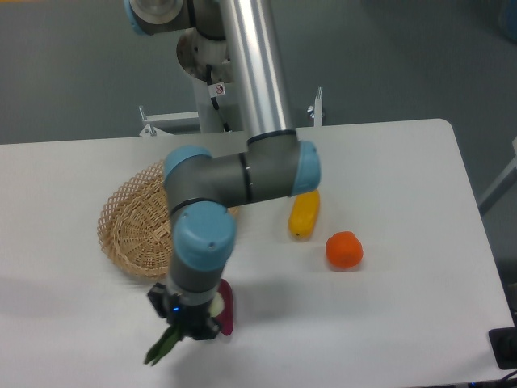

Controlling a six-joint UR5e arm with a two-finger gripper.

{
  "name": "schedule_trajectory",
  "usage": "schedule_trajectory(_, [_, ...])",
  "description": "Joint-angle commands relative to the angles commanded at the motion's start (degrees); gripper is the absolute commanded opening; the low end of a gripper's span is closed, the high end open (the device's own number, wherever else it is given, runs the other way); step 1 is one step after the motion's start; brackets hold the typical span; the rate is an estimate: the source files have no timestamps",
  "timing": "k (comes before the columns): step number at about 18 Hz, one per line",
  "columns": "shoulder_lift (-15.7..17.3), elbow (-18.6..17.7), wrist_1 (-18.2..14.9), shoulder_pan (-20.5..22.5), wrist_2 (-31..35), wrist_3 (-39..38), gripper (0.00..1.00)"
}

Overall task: Place the green vegetable on the table
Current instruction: 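Carry the bok choy past the orange toward the purple sweet potato, then lower the bok choy onto the table beside the sweet potato, then open the gripper, release the bok choy, and lift away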

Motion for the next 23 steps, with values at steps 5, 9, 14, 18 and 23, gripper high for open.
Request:
schedule_trajectory(5, [-0.4,-0.4,1.1,-0.4,0.1,-0.2,0.98])
schedule_trajectory(9, [0.7,-0.8,1.1,-0.4,0.2,-0.2,1.0])
schedule_trajectory(14, [3.0,-2.6,1.2,1.4,0.3,1.1,1.0])
schedule_trajectory(18, [4.1,-2.6,1.5,5.1,0.4,1.7,1.0])
schedule_trajectory(23, [6.2,-2.7,0.8,11.8,0.8,6.7,1.0])
